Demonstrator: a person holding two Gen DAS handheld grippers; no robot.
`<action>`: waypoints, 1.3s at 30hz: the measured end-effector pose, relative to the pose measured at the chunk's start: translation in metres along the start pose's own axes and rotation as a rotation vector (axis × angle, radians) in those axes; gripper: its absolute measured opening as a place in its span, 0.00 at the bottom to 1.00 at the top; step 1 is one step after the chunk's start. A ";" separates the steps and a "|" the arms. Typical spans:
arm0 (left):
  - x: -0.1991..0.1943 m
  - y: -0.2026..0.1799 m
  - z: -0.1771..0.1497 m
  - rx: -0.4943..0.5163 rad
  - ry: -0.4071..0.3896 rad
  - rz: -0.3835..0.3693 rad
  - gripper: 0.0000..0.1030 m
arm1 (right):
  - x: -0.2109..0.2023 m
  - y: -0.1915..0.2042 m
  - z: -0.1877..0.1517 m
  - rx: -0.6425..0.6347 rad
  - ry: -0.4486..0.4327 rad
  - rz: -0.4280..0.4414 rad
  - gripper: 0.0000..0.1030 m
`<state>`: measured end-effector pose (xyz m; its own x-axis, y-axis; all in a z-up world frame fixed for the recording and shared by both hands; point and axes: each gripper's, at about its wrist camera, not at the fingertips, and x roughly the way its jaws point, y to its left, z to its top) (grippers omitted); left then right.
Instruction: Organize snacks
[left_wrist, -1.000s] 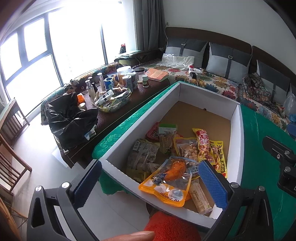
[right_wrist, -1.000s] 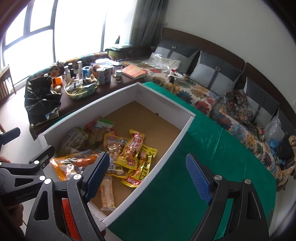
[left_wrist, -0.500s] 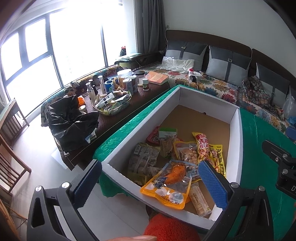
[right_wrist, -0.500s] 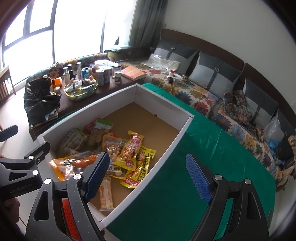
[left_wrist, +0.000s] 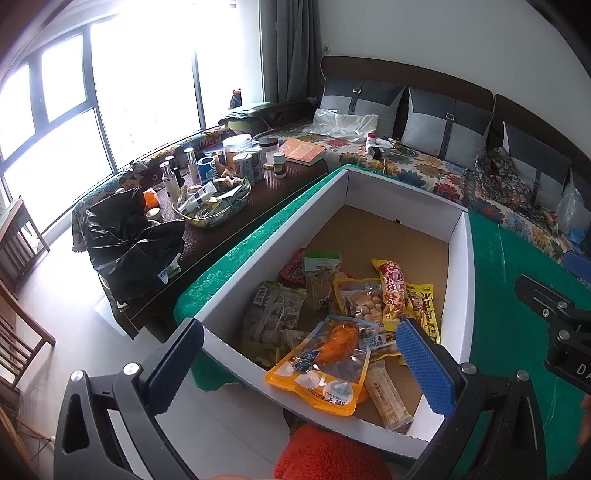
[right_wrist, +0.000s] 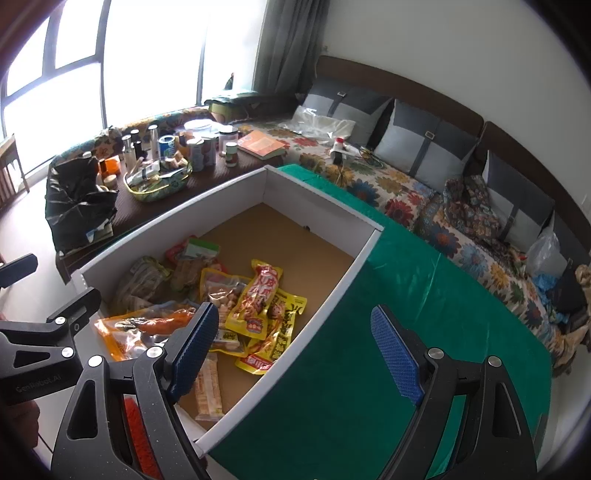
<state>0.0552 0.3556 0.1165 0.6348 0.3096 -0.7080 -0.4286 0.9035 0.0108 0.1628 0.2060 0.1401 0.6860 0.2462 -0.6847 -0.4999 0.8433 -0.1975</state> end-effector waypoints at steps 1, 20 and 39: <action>-0.001 0.000 0.000 0.005 -0.009 0.001 1.00 | 0.000 -0.001 0.000 0.005 -0.001 0.007 0.84; -0.016 0.015 0.007 -0.012 -0.058 0.061 1.00 | -0.004 0.010 0.003 0.006 -0.005 0.047 0.84; -0.010 0.016 0.002 -0.009 -0.044 0.064 1.00 | -0.003 0.020 0.002 -0.013 0.006 0.051 0.84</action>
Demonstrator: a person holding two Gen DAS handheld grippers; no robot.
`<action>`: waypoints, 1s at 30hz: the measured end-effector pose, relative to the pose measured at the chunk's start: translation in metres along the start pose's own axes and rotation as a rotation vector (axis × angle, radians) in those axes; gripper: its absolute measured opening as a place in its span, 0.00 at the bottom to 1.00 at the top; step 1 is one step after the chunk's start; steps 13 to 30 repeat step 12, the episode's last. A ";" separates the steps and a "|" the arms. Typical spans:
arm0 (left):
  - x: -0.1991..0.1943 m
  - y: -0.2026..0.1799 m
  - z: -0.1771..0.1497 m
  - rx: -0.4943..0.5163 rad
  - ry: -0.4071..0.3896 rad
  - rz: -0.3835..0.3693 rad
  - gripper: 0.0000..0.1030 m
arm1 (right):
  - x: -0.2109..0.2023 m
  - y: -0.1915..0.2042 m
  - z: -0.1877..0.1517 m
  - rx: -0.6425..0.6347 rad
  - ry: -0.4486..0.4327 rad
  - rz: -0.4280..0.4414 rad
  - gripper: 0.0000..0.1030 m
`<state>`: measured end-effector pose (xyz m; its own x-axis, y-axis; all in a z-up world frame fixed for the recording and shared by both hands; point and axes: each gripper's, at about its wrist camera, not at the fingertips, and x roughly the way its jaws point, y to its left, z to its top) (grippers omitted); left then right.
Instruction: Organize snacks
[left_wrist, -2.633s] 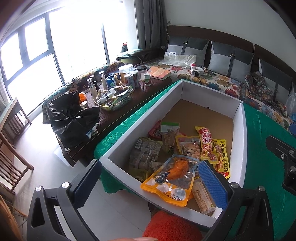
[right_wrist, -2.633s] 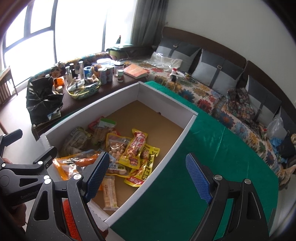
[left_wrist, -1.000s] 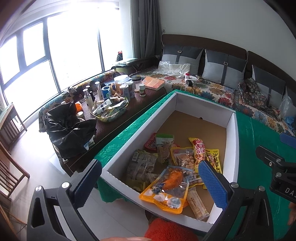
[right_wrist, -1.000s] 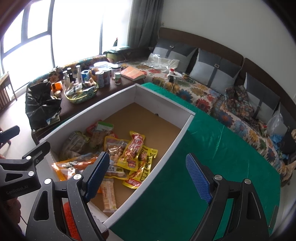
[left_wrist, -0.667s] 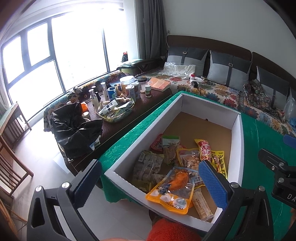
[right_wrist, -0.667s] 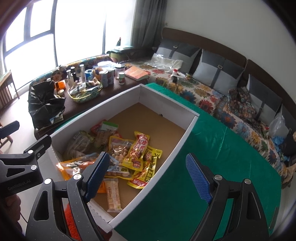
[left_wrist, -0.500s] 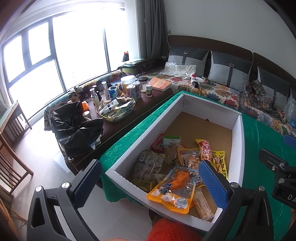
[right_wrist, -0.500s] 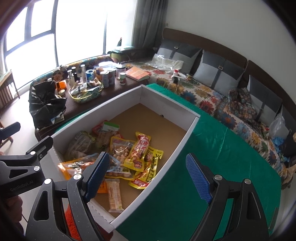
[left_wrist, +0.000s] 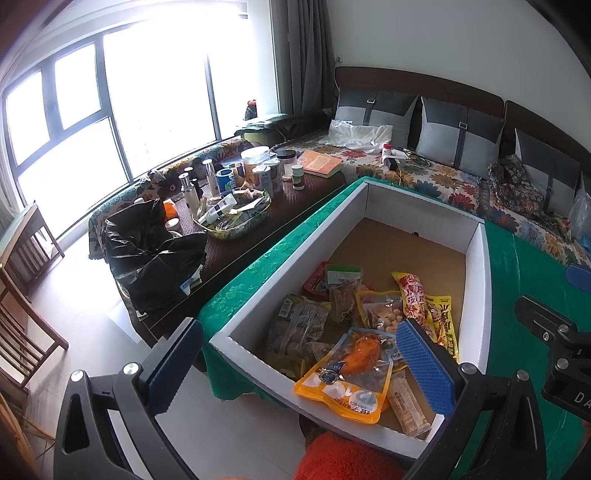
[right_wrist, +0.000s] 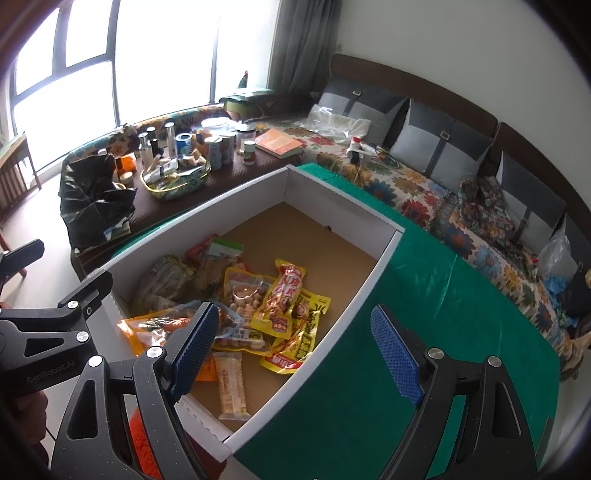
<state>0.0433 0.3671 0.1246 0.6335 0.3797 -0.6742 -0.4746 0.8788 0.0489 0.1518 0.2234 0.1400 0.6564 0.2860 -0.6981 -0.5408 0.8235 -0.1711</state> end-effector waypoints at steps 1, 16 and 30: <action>-0.001 0.000 0.000 -0.001 0.000 0.000 1.00 | 0.000 0.000 0.000 0.000 0.000 -0.001 0.84; 0.006 -0.001 -0.001 -0.002 0.006 -0.004 1.00 | 0.004 -0.002 -0.001 0.008 0.006 0.003 0.84; 0.006 -0.001 -0.001 -0.002 0.006 -0.004 1.00 | 0.004 -0.002 -0.001 0.008 0.006 0.003 0.84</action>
